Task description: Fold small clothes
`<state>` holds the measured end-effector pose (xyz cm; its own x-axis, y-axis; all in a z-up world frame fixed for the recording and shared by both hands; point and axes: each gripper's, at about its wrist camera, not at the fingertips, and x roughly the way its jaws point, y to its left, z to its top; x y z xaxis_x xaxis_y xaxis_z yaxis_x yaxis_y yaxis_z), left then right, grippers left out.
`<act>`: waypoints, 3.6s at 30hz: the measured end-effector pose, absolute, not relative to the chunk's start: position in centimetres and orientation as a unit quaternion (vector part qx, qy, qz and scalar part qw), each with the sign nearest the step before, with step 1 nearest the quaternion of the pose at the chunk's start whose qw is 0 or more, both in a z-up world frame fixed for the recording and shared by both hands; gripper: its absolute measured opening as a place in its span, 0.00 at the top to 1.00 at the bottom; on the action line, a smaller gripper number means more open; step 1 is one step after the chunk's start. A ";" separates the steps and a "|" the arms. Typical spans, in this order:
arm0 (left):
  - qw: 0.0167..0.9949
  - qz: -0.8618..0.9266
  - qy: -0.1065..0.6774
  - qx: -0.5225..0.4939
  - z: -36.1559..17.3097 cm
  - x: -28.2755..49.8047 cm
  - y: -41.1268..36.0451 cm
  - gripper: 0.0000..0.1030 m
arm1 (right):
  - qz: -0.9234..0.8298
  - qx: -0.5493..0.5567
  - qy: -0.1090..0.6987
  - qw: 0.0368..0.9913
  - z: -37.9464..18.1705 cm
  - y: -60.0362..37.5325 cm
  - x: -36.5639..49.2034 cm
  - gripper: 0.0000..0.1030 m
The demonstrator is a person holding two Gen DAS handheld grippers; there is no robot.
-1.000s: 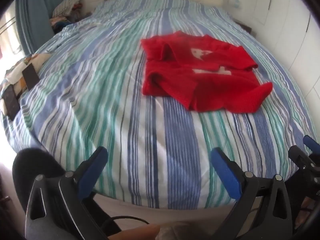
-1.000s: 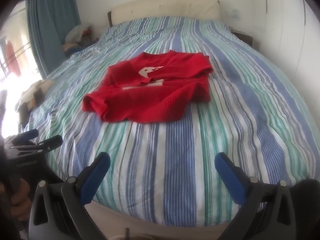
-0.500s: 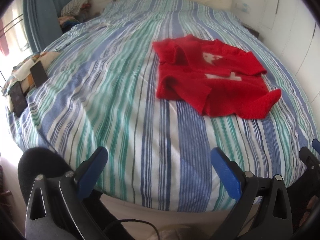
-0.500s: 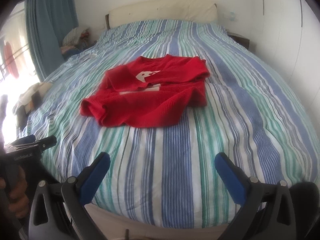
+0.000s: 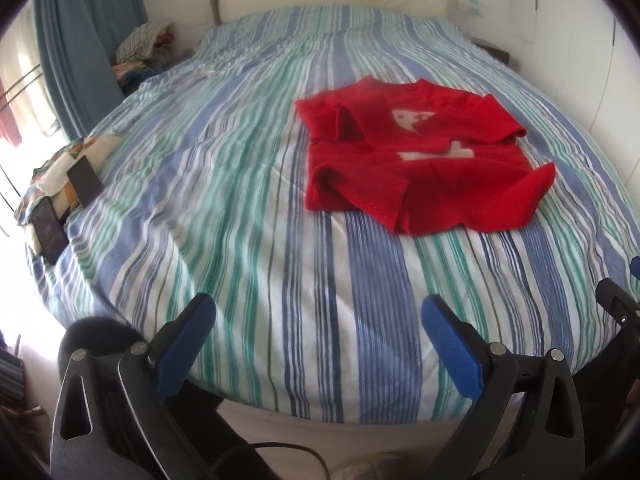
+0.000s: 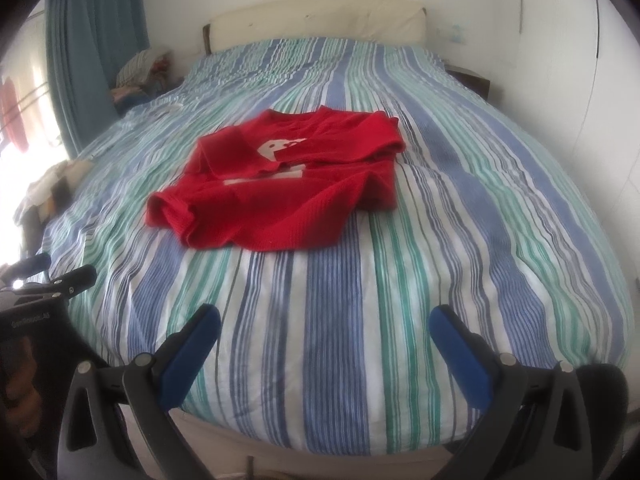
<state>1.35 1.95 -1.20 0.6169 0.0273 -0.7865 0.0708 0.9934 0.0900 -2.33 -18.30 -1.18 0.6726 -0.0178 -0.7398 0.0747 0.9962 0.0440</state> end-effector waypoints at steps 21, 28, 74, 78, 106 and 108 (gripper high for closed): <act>0.897 -0.010 0.439 0.061 -1.4 0.9 2.0 0.00 | -0.036 0.020 0.415 0.909 -1.6 -17.7 -2.1 0.00; 0.898 -0.012 0.435 0.065 -1.2 0.6 1.8 0.00 | -0.036 0.021 0.413 0.910 -1.6 -17.7 -2.1 0.00; 0.857 -0.224 0.464 -0.024 -5.6 11.7 0.6 0.02 | 0.163 0.108 0.396 0.897 -6.6 -25.9 7.4 0.00; 0.845 -0.221 0.484 -0.056 -6.6 15.0 0.5 0.03 | 0.238 0.134 0.412 0.869 -9.3 -25.8 12.6 0.03; 0.786 -0.316 0.507 -0.157 -8.4 13.1 4.4 0.63 | 0.358 0.206 0.431 0.802 -10.7 -27.2 8.8 0.63; 0.773 -0.302 0.538 -0.151 -9.3 13.6 3.4 0.98 | 0.359 0.215 0.441 0.794 -11.1 -27.0 8.8 0.63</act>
<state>13.64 3.39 -9.33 0.2400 -0.6282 -0.7402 0.3039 0.7727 -0.5573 8.83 -27.04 -11.15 0.3548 0.7593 -0.5455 -0.3800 0.6502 0.6578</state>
